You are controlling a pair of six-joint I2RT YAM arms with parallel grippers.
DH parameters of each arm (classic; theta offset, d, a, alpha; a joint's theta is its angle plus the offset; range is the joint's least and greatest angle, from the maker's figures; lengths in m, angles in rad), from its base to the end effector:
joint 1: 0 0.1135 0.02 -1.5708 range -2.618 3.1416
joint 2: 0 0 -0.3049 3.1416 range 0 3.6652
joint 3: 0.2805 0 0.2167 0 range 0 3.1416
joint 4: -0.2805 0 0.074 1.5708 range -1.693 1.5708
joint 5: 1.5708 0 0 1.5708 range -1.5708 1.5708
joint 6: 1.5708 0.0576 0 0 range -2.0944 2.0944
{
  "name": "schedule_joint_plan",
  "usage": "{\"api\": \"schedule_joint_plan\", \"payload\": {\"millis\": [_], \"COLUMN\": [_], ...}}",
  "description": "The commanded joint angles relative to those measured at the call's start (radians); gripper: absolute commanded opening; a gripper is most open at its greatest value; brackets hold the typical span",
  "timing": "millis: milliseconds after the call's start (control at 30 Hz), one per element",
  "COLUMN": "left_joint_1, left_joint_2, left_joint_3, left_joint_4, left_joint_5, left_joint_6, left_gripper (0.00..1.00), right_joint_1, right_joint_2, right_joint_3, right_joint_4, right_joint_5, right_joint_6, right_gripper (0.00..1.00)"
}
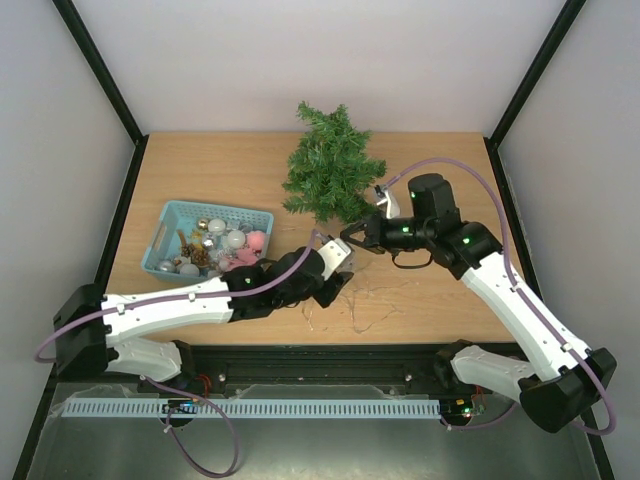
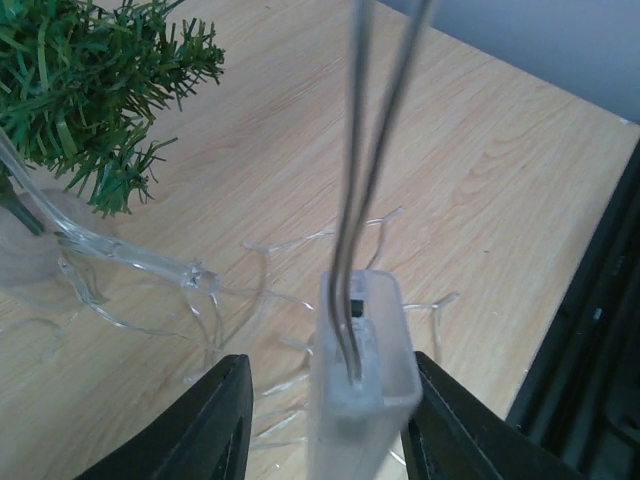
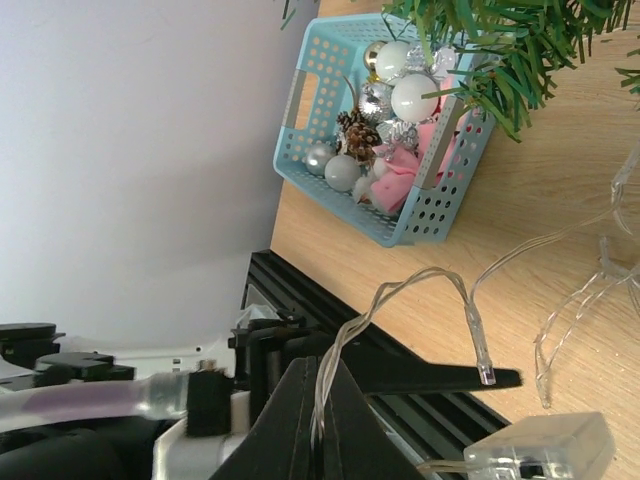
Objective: Decorate the small christmas tree
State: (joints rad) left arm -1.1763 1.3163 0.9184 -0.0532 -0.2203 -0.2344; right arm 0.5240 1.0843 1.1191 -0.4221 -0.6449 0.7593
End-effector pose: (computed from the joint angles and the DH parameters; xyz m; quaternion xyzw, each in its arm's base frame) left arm 0.1176 -0.2496 0.3264 0.3301 0.7770 -0.2713 0.4623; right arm 0.1512 0.1273 0.4049 -0.0831 0.8025 0.5274 0.2664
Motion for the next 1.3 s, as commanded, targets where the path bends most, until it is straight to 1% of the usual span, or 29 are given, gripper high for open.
{"api": "schedule_joint_plan", "payload": {"millis": [0, 67, 133, 300, 333, 367, 433, 467, 500, 533, 600, 800, 1067, 1133, 1267], "left_joint_1": [-0.006, -0.007, -0.016, -0.029, -0.029, -0.029, -0.029, -0.029, -0.029, -0.029, -0.029, -0.029, -0.036, -0.038, -0.039], "left_joint_2": [-0.056, -0.046, -0.048, -0.118, -0.131, -0.14, -0.161, -0.171, -0.183, -0.19, -0.189, -0.094, -0.015, -0.005, 0.015], "left_joint_3": [0.095, 0.155, 0.188, 0.17, 0.157, 0.141, 0.103, 0.066, 0.041, 0.017, -0.021, -0.036, -0.031, -0.036, -0.04], "left_joint_4": [-0.178, -0.294, -0.371, -0.402, -0.398, -0.394, -0.379, -0.361, -0.33, -0.304, -0.248, -0.127, -0.003, 0.024, 0.081], "left_joint_5": [0.071, 0.08, 0.088, 0.124, 0.129, 0.127, 0.121, 0.119, 0.109, 0.1, 0.087, 0.045, -0.11, -0.13, -0.104], "left_joint_6": [-0.04, -0.065, -0.082, -0.105, -0.103, -0.098, -0.082, -0.067, -0.058, -0.052, -0.04, -0.009, 0.031, 0.041, 0.059], "left_gripper": [0.4, 0.36, 0.34, 0.34, 0.35, 0.38, 0.48, 0.55, 0.65, 0.7, 0.74, 0.74, 0.73, 0.73, 0.72], "right_joint_1": [0.001, 0.001, -0.002, -0.002, -0.003, -0.002, -0.003, -0.003, -0.002, -0.003, -0.002, -0.003, -0.002, -0.003, -0.003], "right_joint_2": [0.006, 0.009, 0.016, 0.03, 0.032, 0.035, 0.038, 0.038, 0.039, 0.04, 0.037, 0.016, -0.011, -0.018, -0.03], "right_joint_3": [0.001, -0.016, -0.031, -0.063, -0.065, -0.064, -0.052, -0.044, -0.036, -0.026, -0.008, 0.013, 0.022, 0.028, 0.028], "right_joint_4": [-0.032, -0.029, -0.023, 0.011, 0.018, 0.023, 0.02, 0.011, 0.002, -0.012, -0.036, -0.061, -0.087, -0.096, -0.108], "right_joint_5": [0.021, 0.034, 0.047, 0.05, 0.043, 0.034, 0.026, 0.02, 0.015, 0.007, 0.001, -0.059, -0.085, -0.088, -0.086], "right_joint_6": [-0.039, -0.045, -0.052, -0.051, -0.049, -0.047, -0.048, -0.052, -0.057, -0.065, -0.075, -0.071, -0.07, -0.074, -0.079], "right_gripper": [0.01, 0.02, 0.03, 0.01, 0.01, 0.01, 0.01, 0.01, 0.01, 0.01, 0.01, 0.01, 0.01, 0.01, 0.01]}}
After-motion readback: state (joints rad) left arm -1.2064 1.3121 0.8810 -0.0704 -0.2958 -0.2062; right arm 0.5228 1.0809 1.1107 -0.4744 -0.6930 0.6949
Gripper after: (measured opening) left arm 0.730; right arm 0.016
